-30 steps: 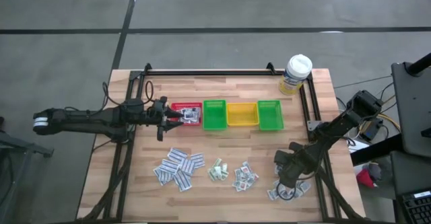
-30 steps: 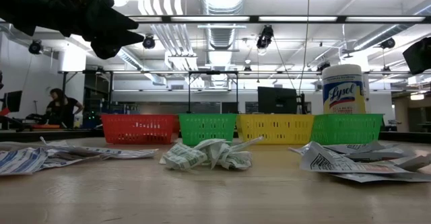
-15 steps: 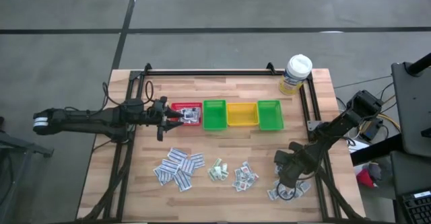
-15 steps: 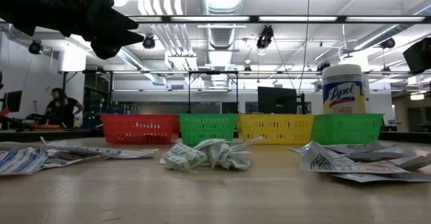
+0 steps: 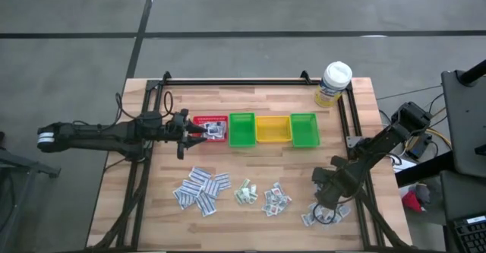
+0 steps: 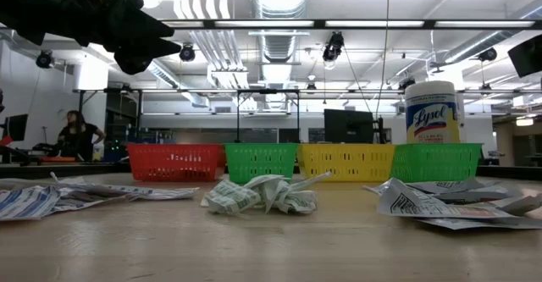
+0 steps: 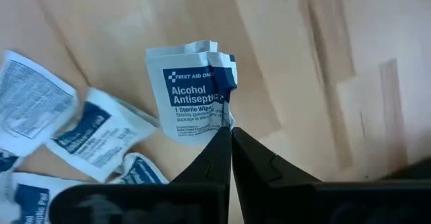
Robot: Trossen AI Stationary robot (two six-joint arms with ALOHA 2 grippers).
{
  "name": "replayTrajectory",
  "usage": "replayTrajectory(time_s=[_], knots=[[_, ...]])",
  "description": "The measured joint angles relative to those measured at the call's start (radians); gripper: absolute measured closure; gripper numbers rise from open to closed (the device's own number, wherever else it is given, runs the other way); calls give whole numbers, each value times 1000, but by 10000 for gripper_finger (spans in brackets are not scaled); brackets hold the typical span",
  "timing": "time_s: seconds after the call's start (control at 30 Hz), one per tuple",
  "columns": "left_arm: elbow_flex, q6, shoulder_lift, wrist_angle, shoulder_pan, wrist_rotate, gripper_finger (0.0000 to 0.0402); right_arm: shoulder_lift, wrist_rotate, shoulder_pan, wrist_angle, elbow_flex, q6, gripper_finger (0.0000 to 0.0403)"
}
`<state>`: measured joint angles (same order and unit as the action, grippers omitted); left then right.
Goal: Pick & Place First Aid Supplies
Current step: Put the alcohol pad into the red basket
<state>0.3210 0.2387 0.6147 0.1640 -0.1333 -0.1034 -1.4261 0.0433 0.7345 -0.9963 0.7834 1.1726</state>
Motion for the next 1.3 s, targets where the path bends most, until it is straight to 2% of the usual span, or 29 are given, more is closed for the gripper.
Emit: replayTrajectory(time_s=[0.47, 1.3], knots=[[0, 0, 0, 0, 0, 0, 239, -2, 8, 0, 71, -9, -28, 390], [0, 0, 0, 0, 0, 0, 239, -3, 12, 0, 90, -68, -32, 278]])
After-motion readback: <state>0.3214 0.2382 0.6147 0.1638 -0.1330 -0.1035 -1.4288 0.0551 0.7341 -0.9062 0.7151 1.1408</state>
